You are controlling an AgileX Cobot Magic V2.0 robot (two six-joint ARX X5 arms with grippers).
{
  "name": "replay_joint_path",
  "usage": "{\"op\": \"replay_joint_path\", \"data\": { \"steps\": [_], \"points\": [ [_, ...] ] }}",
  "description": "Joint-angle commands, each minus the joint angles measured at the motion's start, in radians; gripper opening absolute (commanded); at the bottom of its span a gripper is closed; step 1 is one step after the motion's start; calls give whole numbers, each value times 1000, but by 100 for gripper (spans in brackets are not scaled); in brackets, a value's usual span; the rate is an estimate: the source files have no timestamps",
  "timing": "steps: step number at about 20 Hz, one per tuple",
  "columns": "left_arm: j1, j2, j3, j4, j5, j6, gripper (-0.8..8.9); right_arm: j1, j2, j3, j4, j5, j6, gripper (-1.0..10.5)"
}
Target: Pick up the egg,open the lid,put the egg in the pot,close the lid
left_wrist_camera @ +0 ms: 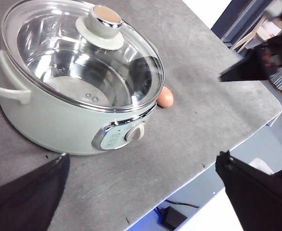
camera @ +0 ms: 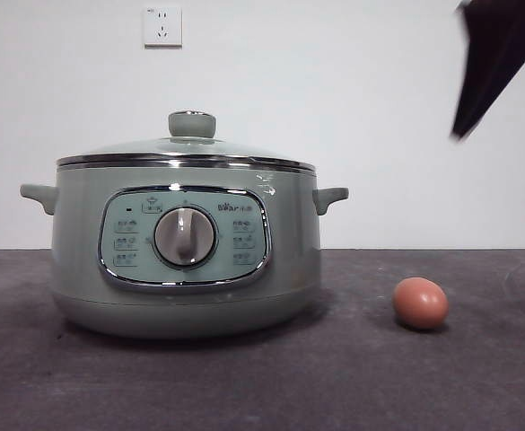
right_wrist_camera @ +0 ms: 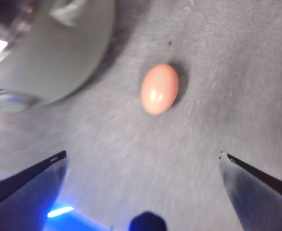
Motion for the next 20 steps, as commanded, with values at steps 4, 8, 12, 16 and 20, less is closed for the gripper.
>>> {"op": "replay_joint_path", "data": {
  "steps": [4, 8, 12, 16, 20],
  "points": [
    [1, 0, 3, 9, 2, -2, 597, 89, 144, 2, 137, 107, 51, 595],
    [1, 0, 3, 9, 2, -2, 597, 134, 231, 2, 201, 184, 58, 595],
    [1, 0, 3, 9, 2, -2, 597, 157, 299, 2, 257, 210, 77, 594],
    [1, 0, 3, 8, 3, -3, 597, 161, 390, 2, 296, 208, 95, 593],
    [1, 0, 3, 8, 2, -2, 597, 161, 432, 2, 311, 230, 95, 500]
  ]
}}
